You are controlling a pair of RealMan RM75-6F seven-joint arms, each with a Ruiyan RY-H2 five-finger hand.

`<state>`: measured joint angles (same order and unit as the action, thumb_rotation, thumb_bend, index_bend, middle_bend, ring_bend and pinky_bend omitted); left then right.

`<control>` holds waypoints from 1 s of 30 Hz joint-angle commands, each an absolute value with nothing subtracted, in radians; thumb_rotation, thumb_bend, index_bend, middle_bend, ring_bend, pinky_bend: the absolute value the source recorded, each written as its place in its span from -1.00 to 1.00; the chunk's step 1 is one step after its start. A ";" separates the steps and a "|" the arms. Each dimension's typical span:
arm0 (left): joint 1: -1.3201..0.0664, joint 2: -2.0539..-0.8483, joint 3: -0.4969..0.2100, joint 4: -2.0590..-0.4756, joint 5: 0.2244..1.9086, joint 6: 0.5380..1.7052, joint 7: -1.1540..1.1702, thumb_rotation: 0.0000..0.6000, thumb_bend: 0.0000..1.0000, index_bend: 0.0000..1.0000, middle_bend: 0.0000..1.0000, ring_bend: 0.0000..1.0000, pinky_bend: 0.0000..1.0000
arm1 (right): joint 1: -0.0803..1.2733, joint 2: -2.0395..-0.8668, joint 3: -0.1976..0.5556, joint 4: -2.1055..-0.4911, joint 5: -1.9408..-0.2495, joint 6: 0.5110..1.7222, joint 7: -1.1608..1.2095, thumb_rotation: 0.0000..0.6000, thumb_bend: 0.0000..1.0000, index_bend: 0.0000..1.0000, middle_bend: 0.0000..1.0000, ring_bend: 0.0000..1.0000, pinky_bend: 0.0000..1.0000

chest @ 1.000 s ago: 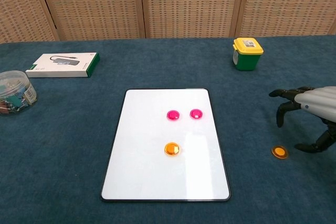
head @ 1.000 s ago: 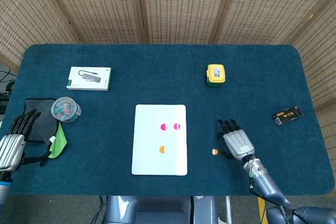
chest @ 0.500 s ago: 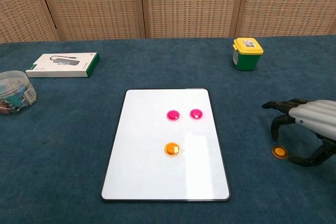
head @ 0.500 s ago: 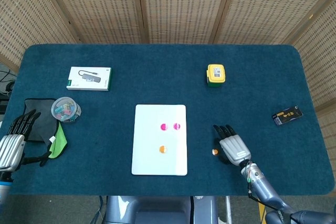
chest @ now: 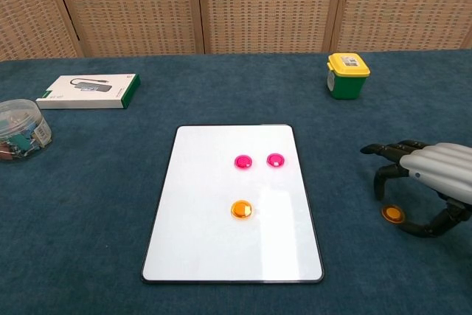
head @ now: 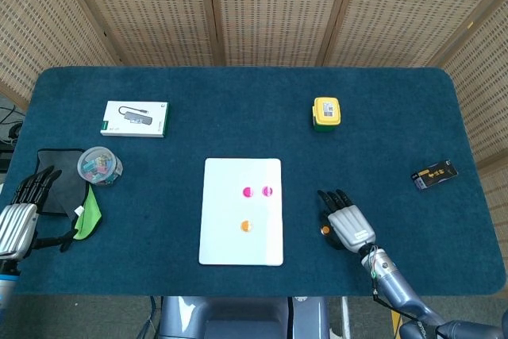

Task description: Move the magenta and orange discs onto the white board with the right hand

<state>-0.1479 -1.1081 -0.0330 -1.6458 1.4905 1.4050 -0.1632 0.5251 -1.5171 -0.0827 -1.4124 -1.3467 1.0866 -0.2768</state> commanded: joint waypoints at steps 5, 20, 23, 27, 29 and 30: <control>-0.148 -1.106 -0.033 -1.648 1.488 1.402 -0.166 1.00 -1.00 -1.00 -1.00 -1.00 -1.00 | 0.510 -1.534 -0.075 -1.375 -1.376 1.088 -0.244 1.00 -0.27 -0.23 -1.00 -1.00 -1.00; -0.148 -1.107 -0.034 -1.651 1.486 1.402 -0.164 1.00 -1.00 -1.00 -1.00 -1.00 -1.00 | 0.480 -1.574 -0.066 -1.295 -1.438 1.097 -0.168 1.00 -0.21 0.00 -1.00 -1.00 -0.95; -0.148 -1.108 -0.035 -1.650 1.486 1.402 -0.164 1.00 -1.00 -1.00 -1.00 -1.00 -1.00 | 0.479 -1.575 -0.062 -1.292 -1.440 1.093 -0.166 1.00 -0.18 0.02 -1.00 -1.00 -0.95; -0.148 -1.107 -0.035 -1.651 1.485 1.401 -0.163 1.00 -1.00 -1.00 -1.00 -1.00 -1.00 | 0.478 -1.571 -0.056 -1.296 -1.443 1.089 -0.170 1.00 -0.17 0.05 -1.00 -1.00 -0.95; -0.148 -1.107 -0.035 -1.651 1.485 1.401 -0.163 1.00 -1.00 -1.00 -1.00 -1.00 -1.00 | 0.478 -1.568 -0.052 -1.301 -1.446 1.089 -0.171 1.00 -0.17 0.05 -1.00 -1.00 -0.95; -0.147 -1.107 -0.035 -1.651 1.485 1.401 -0.163 1.00 -1.00 -1.00 -1.00 -1.00 -1.00 | 0.478 -1.565 -0.050 -1.305 -1.447 1.089 -0.171 1.00 -0.17 0.05 -1.00 -1.00 -0.95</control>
<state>-0.1475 -1.1070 -0.0348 -1.6511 1.4849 1.4013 -0.1630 0.4777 -1.5669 -0.0517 -1.3036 -1.4460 1.0889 -0.1704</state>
